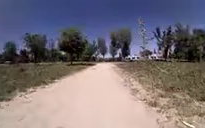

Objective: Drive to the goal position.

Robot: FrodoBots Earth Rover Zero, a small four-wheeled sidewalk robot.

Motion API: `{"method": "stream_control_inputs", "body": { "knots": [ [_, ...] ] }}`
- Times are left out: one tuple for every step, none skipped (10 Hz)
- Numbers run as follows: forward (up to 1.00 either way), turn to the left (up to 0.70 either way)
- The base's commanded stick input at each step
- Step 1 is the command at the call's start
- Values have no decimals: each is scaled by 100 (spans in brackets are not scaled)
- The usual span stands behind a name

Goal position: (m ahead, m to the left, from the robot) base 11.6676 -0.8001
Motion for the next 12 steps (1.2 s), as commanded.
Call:
{"method": "stream_control_inputs", "body": {
  "knots": [
    [85,0],
    [85,0],
    [85,0],
    [85,0],
    [85,0],
    [85,0],
    [85,0],
    [85,0],
    [85,0],
    [85,0],
    [85,0],
    [85,0]
  ]
}}
